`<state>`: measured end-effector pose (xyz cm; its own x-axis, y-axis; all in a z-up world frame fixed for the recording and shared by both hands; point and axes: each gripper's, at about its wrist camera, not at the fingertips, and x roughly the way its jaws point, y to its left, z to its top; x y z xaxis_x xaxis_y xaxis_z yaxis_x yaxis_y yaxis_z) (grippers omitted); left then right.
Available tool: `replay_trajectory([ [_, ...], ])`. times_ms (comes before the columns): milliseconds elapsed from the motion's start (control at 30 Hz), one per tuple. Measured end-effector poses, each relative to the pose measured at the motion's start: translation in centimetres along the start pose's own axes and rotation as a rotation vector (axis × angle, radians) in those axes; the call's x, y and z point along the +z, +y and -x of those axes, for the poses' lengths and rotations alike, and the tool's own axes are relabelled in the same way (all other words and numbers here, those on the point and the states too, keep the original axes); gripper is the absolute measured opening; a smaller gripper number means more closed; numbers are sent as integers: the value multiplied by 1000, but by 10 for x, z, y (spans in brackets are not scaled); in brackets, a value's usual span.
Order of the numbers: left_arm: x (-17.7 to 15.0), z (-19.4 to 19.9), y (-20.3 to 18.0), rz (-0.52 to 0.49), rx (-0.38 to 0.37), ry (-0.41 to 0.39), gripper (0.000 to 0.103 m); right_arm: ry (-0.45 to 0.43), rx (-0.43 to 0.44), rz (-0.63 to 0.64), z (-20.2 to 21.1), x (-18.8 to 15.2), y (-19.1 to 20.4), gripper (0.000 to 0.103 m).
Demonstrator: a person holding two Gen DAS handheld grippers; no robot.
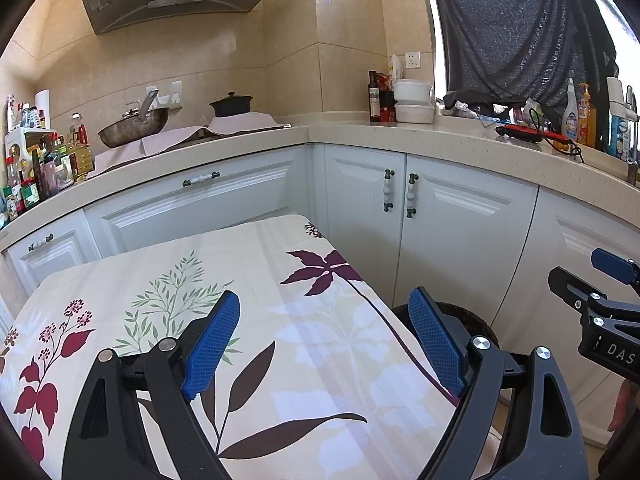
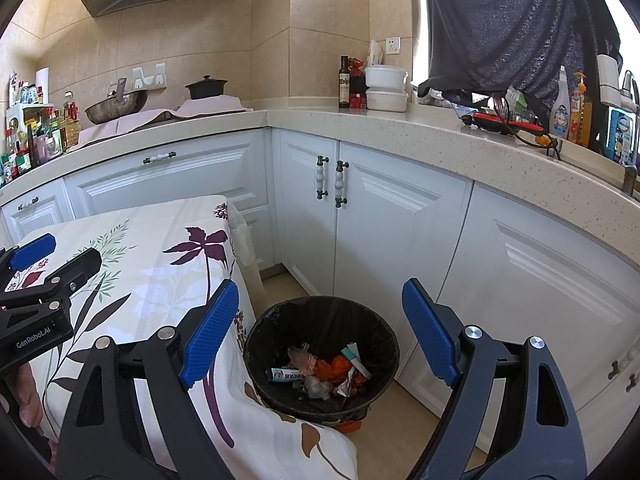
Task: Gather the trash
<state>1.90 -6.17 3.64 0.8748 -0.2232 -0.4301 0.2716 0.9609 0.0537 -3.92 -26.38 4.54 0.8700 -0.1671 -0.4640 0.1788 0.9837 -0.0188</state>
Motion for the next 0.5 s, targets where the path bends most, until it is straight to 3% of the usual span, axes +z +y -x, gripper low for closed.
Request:
replay_trajectory([
  [500,0,2,1,0,4,-2,84,-2,0,0,2,1,0,82],
])
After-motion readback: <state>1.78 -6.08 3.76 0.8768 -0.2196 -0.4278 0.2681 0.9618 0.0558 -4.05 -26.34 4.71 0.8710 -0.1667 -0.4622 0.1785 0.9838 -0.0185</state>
